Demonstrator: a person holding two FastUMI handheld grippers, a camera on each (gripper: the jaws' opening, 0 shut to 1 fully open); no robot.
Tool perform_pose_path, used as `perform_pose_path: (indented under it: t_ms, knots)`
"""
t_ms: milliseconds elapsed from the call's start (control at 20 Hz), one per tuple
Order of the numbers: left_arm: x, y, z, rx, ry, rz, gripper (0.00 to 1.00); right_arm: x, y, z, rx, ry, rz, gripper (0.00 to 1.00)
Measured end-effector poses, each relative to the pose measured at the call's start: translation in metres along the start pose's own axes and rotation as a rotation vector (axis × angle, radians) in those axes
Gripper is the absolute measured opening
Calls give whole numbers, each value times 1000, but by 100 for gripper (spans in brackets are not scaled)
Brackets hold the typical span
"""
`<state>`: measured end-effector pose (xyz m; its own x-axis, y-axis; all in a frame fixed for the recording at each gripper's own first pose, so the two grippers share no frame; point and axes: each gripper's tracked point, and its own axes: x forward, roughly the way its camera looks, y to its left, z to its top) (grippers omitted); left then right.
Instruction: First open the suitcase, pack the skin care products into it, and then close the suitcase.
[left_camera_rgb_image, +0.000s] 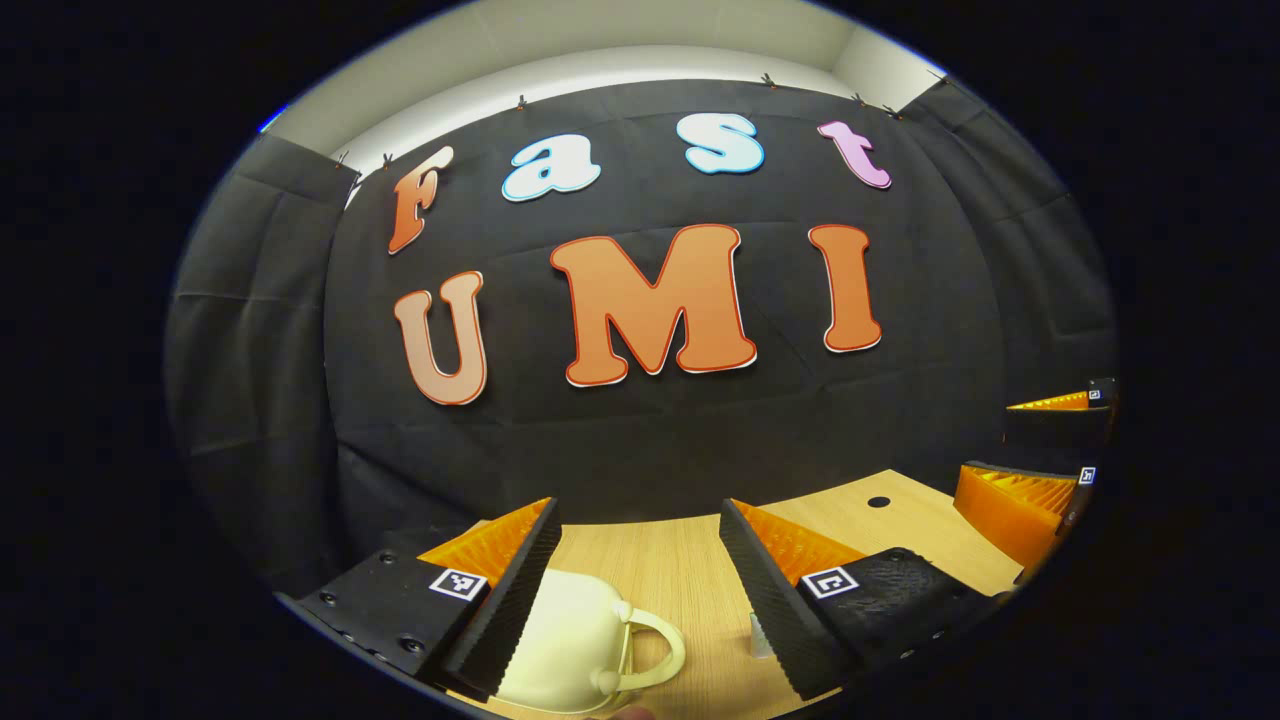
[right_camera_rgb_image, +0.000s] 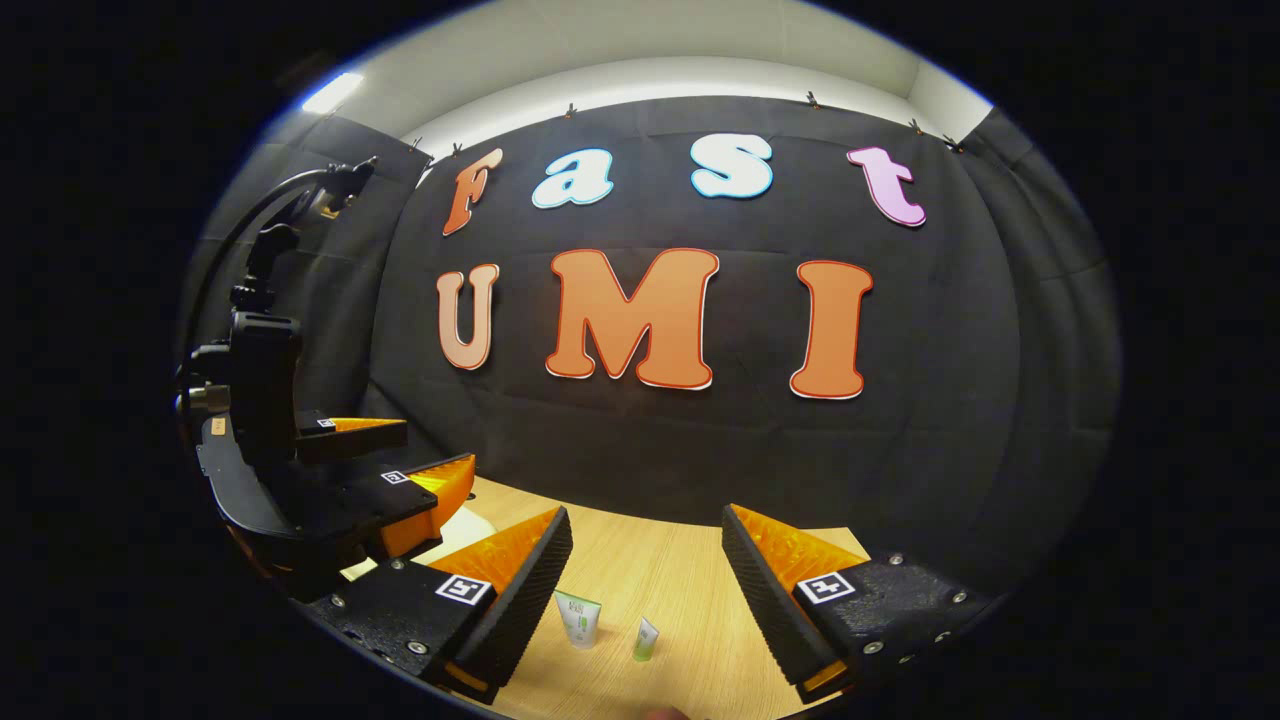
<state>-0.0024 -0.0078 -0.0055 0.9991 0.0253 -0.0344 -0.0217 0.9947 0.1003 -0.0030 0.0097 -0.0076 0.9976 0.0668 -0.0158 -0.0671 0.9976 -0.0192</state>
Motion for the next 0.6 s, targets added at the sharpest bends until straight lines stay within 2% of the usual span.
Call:
perform_pose_path:
  t_ms: [150, 250, 600]
  knots:
    - [-3, -4, -3, 34, -4, 3, 98, 3, 1, -1, 4, 2, 14, 95]
    - [-4, -11, -15, 55, 18, -20, 98, 5, -3, -4, 4, 6, 13, 95]
    - [-3, -23, -109, 276, 206, -84, 98, 6, -42, -16, -13, 30, -47, 95]
